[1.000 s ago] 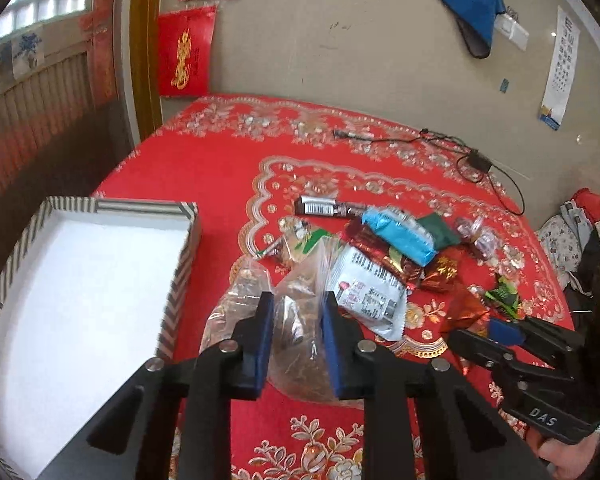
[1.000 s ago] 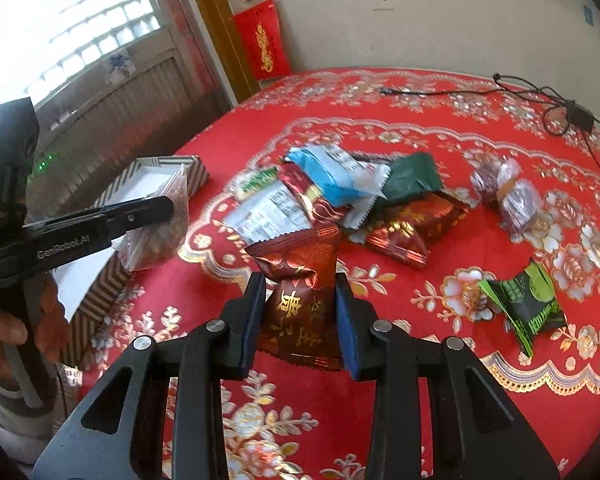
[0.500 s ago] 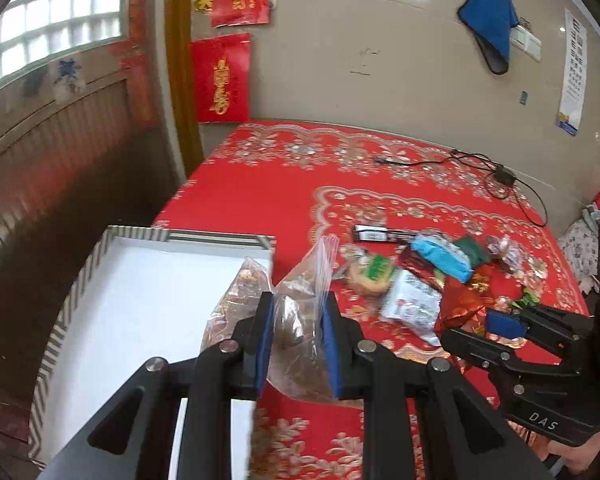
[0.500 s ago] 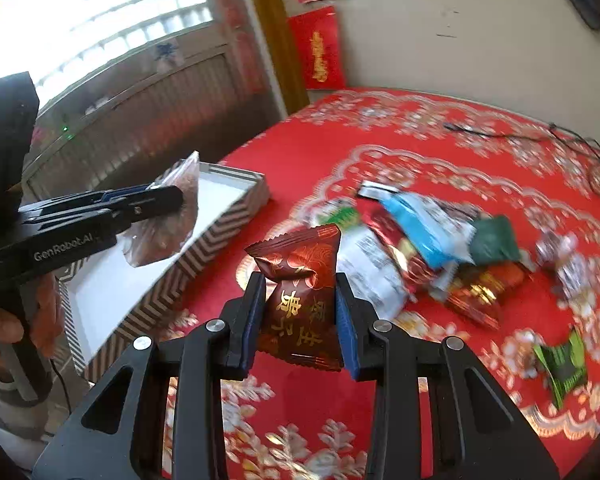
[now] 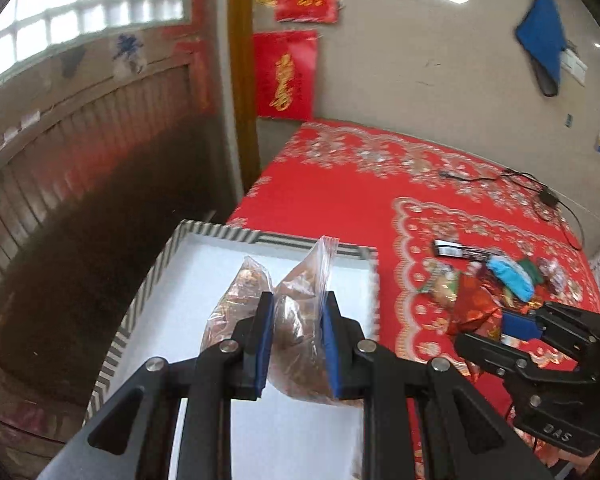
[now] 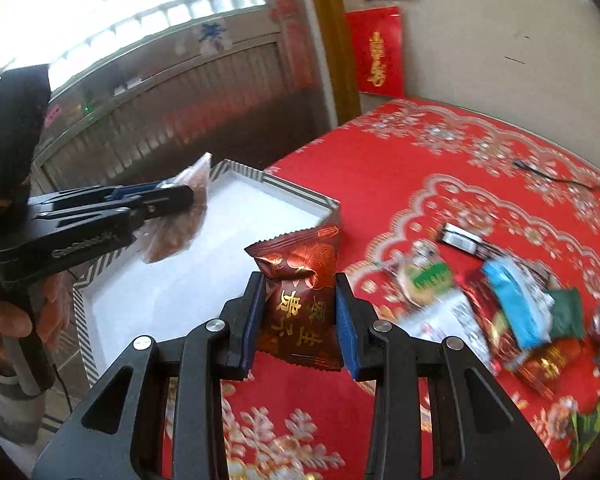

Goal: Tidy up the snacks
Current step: 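Carry both snacks over the white box and open both tools to drop them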

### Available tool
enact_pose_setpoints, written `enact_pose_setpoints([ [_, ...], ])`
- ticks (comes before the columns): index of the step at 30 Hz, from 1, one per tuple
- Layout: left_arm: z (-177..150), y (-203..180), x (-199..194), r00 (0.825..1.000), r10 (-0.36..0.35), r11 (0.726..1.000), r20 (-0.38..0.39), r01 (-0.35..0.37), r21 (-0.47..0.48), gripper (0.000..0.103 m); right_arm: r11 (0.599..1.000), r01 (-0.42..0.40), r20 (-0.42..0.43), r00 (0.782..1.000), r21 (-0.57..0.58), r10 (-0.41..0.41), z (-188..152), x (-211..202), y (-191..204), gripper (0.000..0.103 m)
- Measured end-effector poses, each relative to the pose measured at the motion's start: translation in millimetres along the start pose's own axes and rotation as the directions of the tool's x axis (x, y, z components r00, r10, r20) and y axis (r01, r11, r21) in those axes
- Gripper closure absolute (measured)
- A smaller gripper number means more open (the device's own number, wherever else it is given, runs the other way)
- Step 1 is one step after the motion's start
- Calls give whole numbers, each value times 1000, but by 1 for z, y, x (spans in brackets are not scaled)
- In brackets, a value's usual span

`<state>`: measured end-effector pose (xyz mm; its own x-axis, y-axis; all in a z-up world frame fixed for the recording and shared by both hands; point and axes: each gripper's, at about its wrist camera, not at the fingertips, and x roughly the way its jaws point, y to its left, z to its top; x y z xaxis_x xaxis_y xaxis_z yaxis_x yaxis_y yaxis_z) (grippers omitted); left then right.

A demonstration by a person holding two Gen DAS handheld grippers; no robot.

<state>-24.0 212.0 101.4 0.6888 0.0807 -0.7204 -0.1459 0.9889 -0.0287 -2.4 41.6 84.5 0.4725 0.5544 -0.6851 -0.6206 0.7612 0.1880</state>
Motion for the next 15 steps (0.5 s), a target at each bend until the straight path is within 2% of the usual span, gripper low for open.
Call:
enact_pose_setpoints([
  [4, 2, 16, 20, 999, 42, 999, -28, -43, -23, 78, 1000, -13, -13, 1000, -24, 13, 14, 19, 11, 70],
  [15, 9, 42, 69, 989, 98, 991, -107, -106, -76, 78, 997, -40, -85, 996, -62, 34, 47, 89, 28, 70],
])
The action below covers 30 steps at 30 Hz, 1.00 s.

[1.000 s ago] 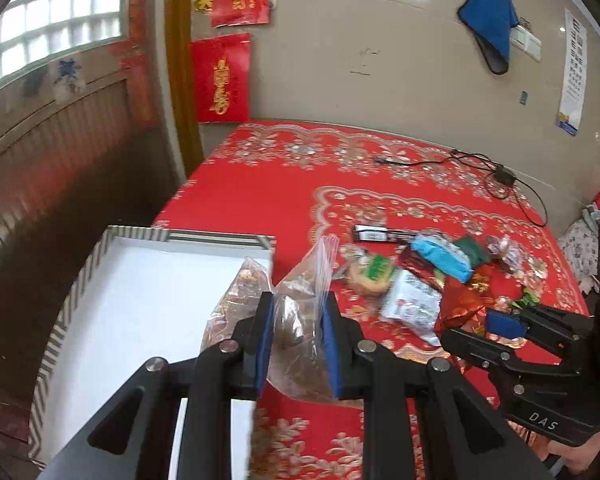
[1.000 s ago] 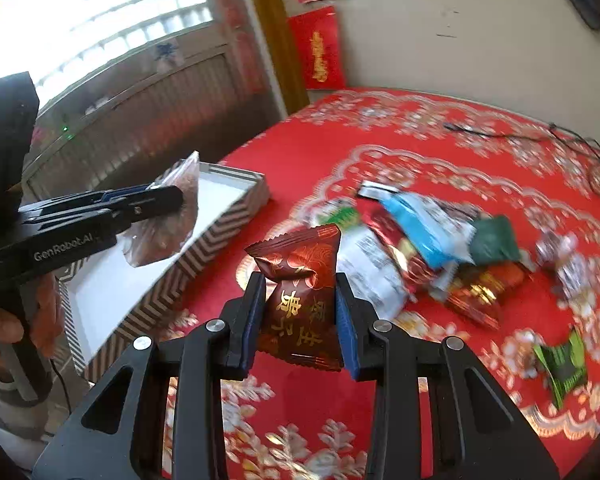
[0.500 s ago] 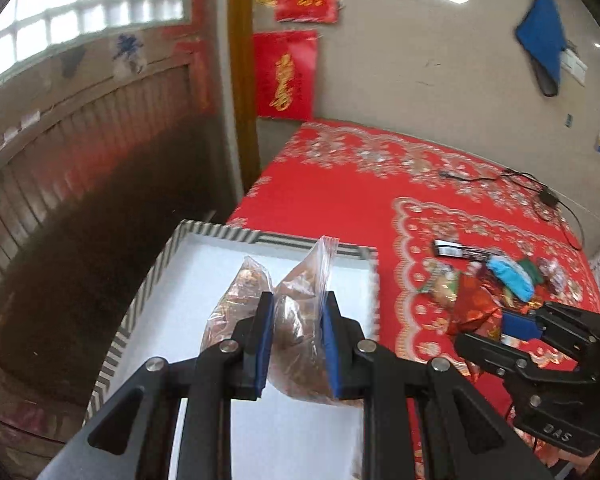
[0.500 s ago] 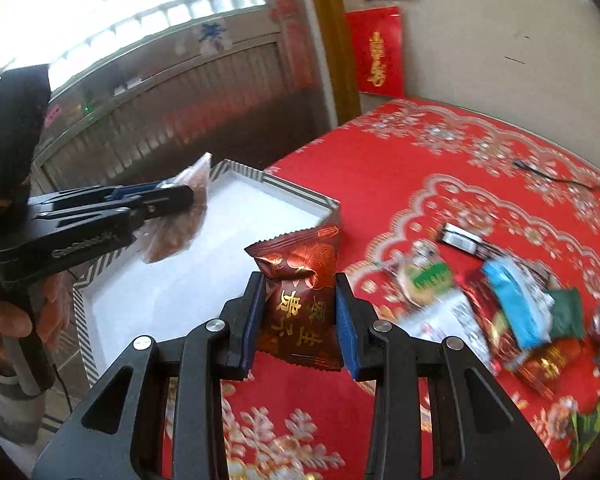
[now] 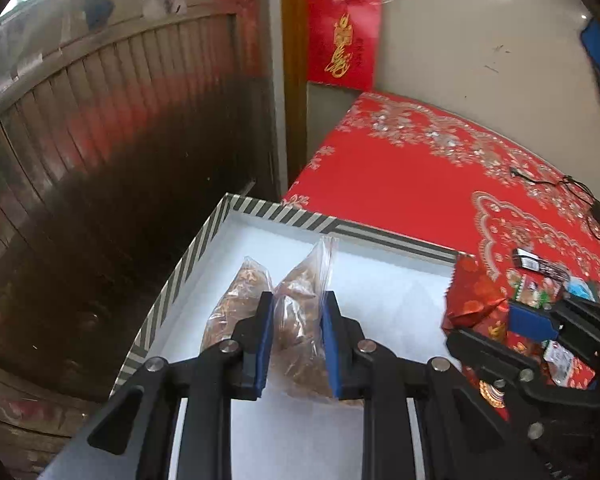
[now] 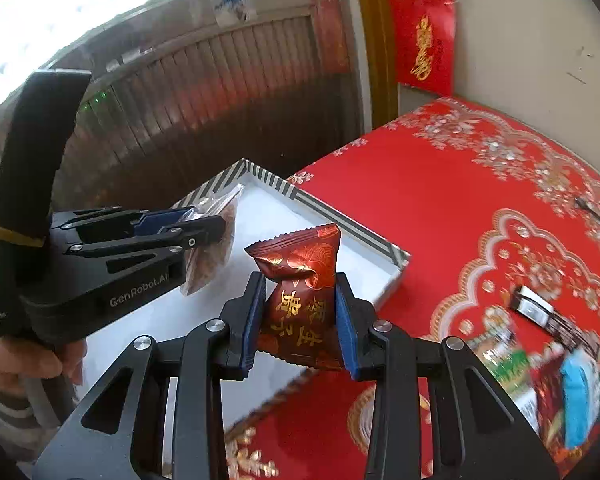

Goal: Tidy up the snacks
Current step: 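Carry both snacks over the white box and open both tools to drop them, then withdraw both tools from the box back toward the snack pile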

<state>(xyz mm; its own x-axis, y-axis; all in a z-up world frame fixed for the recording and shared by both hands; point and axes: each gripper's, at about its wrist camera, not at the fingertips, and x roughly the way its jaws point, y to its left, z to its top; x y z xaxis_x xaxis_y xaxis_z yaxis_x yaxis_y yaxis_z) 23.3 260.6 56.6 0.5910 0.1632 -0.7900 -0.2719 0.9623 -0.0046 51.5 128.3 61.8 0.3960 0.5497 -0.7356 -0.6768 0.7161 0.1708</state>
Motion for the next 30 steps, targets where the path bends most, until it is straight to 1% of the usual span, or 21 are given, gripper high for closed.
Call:
enact_pose_setpoints([
  [3, -1, 1, 10, 1000, 8, 1000, -23, -8, -7, 78, 1000, -1, -38, 999, -3, 1, 1, 20, -1, 70],
  [7, -4, 2, 18, 999, 13, 1000, -44, -14, -13, 78, 1000, 9, -62, 998, -3, -9, 2, 35, -4, 70],
  [12, -4, 4, 20, 999, 29, 999, -44, -30, -28, 71, 1000, 10, -67, 998, 0, -10, 3, 38, -6, 70],
  [13, -2, 5, 22, 998, 31, 999, -47, -33, -35, 67, 1000, 9, -62, 998, 5, -8, 3, 36, -7, 70],
  [14, -3, 6, 22, 998, 38, 998, -47, -40, -42, 59, 1000, 5, -59, 998, 8, -4, 2, 35, -8, 70],
  [15, -3, 7, 22, 998, 43, 998, -47, -46, -46, 54, 1000, 5, -62, 998, 7, -4, 2, 35, -8, 70],
  [17, -3, 8, 21, 998, 49, 997, -46, -51, -52, 35, 1000, 6, -66, 998, 2, -6, 1, 34, -7, 70],
  [20, -4, 8, 19, 997, 70, 996, -35, -72, -52, 24, 1000, -7, -55, 998, -2, 7, -2, 28, -3, 70],
  [22, -5, 9, 16, 996, 79, 995, -30, -81, -50, 21, 1000, -16, -42, 999, 0, 16, -4, 22, -1, 69],
  [24, -6, 9, 12, 996, 82, 995, -26, -83, -49, 20, 1000, -21, -40, 999, 4, 21, -6, 17, 0, 69],
  [28, -10, 4, 0, 995, 104, 994, 5, -104, -31, 17, 1000, -23, -23, 999, 17, 23, -10, 4, 0, 69],
  [30, -11, 0, -7, 995, 102, 995, 23, -101, -22, 15, 1000, -22, -19, 1000, 21, 22, -12, -2, -1, 69],
])
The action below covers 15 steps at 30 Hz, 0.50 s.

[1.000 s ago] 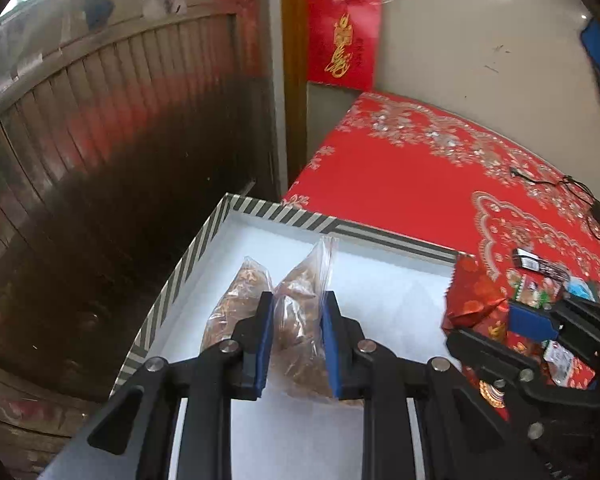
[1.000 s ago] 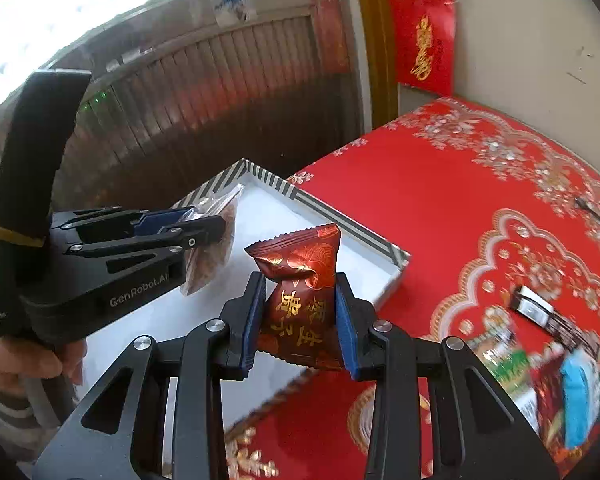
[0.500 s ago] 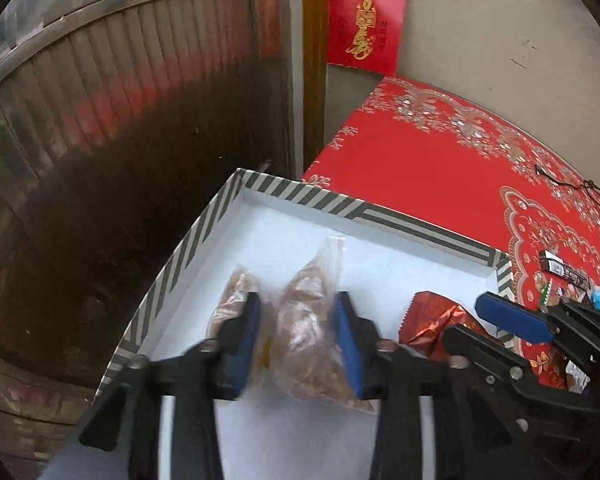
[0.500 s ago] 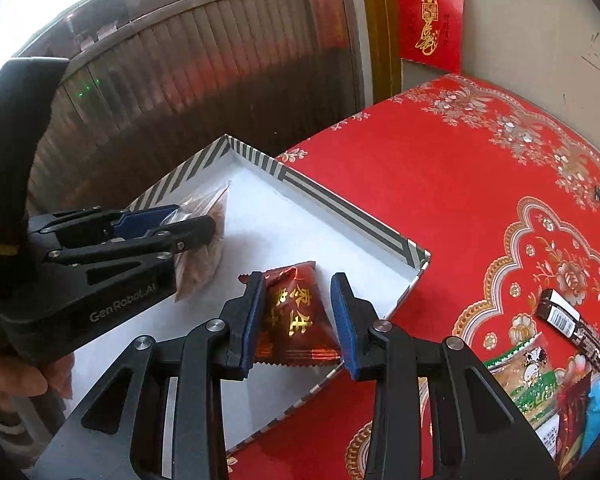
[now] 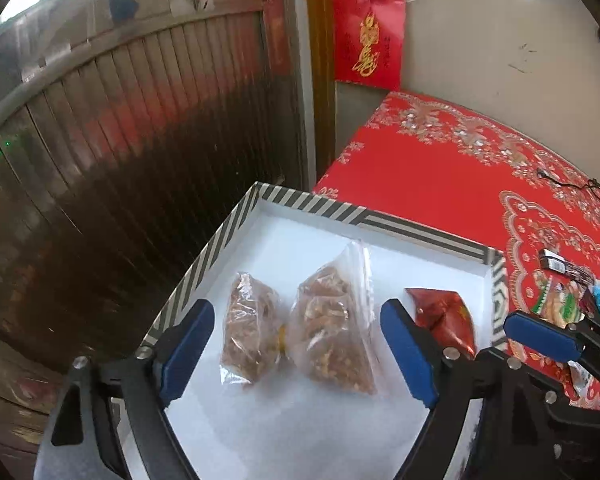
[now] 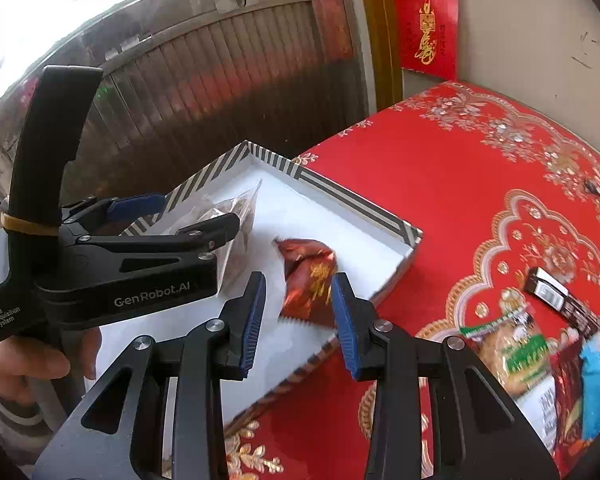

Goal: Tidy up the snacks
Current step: 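Withdraw both tools from the box back toward the snack pile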

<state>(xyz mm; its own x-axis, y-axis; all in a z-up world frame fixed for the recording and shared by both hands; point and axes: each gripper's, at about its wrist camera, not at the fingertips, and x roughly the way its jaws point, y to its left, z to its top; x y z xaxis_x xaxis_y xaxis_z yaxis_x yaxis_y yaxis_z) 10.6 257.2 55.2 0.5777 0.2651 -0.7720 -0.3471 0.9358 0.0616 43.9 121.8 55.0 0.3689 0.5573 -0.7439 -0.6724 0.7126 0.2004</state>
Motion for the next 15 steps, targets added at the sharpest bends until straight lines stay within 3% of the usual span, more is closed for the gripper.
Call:
enact_pose_setpoints([
  [11, -13, -23, -38, 997, -48, 999, 59, 47, 23, 10, 996, 23, 61, 998, 81, -28, -29, -54, -18, 69],
  [12, -14, -27, -42, 996, -55, 998, 64, 53, 32, 10, 996, 30, 68, 997, 89, -36, -31, -60, -21, 66],
  [15, -17, -41, -54, 994, -72, 996, 85, 67, 60, 10, 991, 51, 92, 994, 120, -62, -42, -79, -32, 44],
])
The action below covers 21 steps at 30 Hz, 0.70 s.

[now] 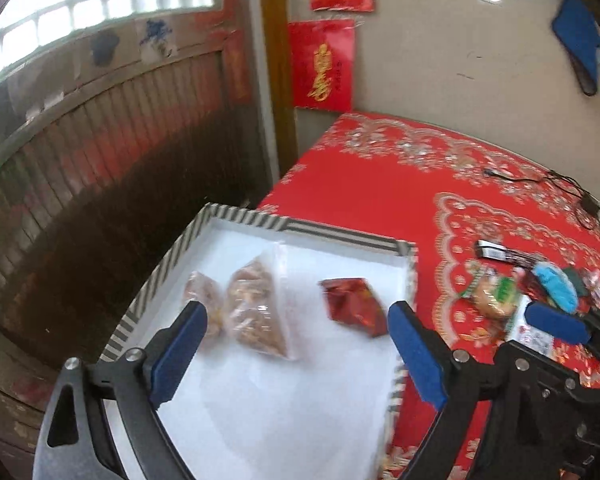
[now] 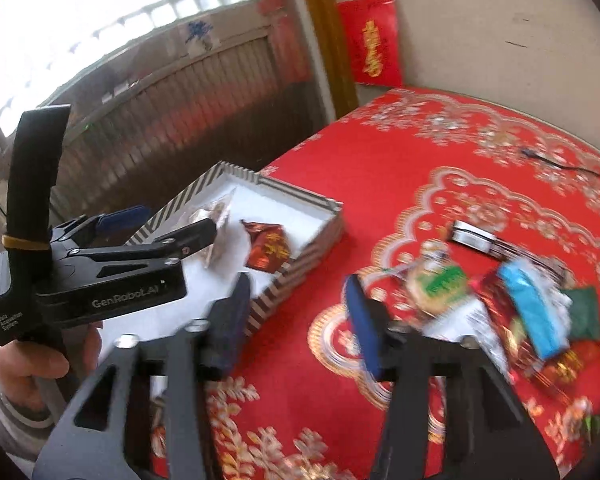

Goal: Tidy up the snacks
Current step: 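Withdraw both tools from the box back toward the snack pile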

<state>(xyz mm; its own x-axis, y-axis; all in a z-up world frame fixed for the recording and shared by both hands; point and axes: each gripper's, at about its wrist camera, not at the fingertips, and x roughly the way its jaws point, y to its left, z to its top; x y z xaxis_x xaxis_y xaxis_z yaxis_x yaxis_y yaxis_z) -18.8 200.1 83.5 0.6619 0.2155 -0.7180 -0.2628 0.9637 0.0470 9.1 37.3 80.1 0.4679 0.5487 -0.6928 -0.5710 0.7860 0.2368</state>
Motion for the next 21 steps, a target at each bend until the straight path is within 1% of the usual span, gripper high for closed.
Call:
enact_pose_setpoints([
  [3, -1, -16, -9, 999, -31, 999, 9, 31, 16, 9, 999, 30, 35, 999, 20, -31, -9, -21, -14, 44],
  [7, -2, -37, -15, 998, -64, 997, 9, 64, 36, 9, 996, 72, 53, 996, 50, -75, -20, -46, -35, 44],
  [15, -3, -79, -19, 991, -132, 990, -22, 133, 47, 9, 977, 171, 34, 984, 128, -177, -53, -80, -85, 44],
  [19, -5, -103, -18, 989, -146, 987, -37, 149, 68, 9, 967, 185, 31, 981, 176, -193, -65, -92, -108, 44],
  [21, -7, -113, -16, 987, -154, 984, -51, 158, 78, 9, 964, 191, 28, 980, 183, -199, -68, -95, -114, 44],
])
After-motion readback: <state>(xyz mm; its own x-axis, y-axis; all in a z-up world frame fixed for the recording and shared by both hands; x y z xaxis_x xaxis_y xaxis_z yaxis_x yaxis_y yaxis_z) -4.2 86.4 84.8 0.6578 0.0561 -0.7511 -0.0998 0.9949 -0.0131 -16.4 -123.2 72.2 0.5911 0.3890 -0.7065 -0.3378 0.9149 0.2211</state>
